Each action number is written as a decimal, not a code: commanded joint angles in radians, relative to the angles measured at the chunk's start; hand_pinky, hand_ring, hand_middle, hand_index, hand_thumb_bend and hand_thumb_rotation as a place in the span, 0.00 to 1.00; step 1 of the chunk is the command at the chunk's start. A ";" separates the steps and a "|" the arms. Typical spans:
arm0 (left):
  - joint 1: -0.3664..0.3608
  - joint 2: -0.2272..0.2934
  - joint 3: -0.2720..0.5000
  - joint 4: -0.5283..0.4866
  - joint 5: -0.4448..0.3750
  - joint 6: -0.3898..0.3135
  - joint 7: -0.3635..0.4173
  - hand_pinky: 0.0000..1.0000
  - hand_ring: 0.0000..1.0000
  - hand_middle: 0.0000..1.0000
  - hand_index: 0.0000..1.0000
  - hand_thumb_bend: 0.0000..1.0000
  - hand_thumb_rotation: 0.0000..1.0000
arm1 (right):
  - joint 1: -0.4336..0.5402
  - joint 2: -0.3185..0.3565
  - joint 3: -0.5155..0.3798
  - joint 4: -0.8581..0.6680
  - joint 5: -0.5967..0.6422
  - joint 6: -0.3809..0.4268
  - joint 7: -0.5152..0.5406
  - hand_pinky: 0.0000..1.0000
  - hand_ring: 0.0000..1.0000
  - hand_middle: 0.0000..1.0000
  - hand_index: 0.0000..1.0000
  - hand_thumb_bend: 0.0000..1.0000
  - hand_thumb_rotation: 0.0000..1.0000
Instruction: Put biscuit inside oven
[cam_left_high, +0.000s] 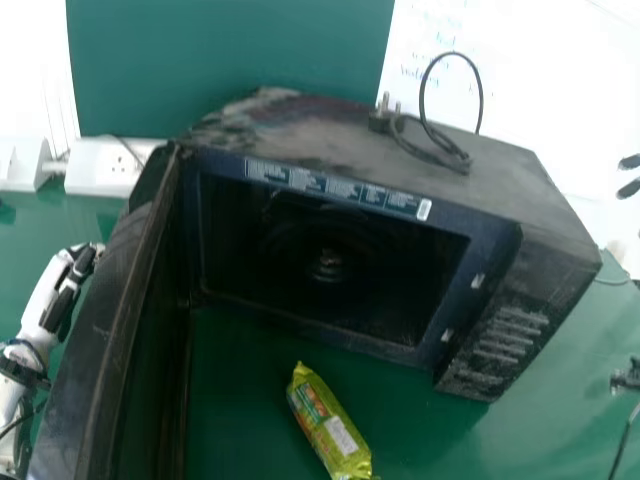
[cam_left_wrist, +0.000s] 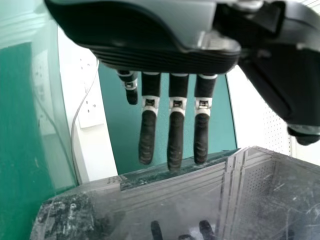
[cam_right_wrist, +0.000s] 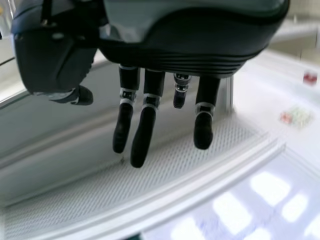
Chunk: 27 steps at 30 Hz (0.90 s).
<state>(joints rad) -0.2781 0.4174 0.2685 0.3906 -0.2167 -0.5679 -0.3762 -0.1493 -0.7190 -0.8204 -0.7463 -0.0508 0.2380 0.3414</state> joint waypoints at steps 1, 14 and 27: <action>0.010 -0.001 0.008 -0.008 -0.008 -0.004 -0.003 0.36 0.39 0.41 0.48 0.51 0.06 | 0.019 -0.027 -0.023 0.010 0.049 -0.035 0.042 0.17 0.26 0.38 0.49 0.51 0.16; 0.009 0.001 0.009 -0.006 -0.007 -0.005 -0.002 0.36 0.40 0.41 0.48 0.51 0.06 | 0.130 -0.176 -0.015 0.062 0.159 -0.173 0.302 0.38 0.48 0.55 0.67 0.78 0.28; 0.006 0.000 0.008 0.001 0.001 -0.015 -0.001 0.35 0.40 0.41 0.48 0.51 0.06 | 0.108 -0.300 0.121 0.026 0.286 -0.082 0.465 0.43 0.61 0.67 0.73 0.91 0.43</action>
<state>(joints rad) -0.2785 0.4173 0.2685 0.3928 -0.2166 -0.5742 -0.3826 -0.0289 -1.0101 -0.7112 -0.7266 0.1967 0.1681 0.7819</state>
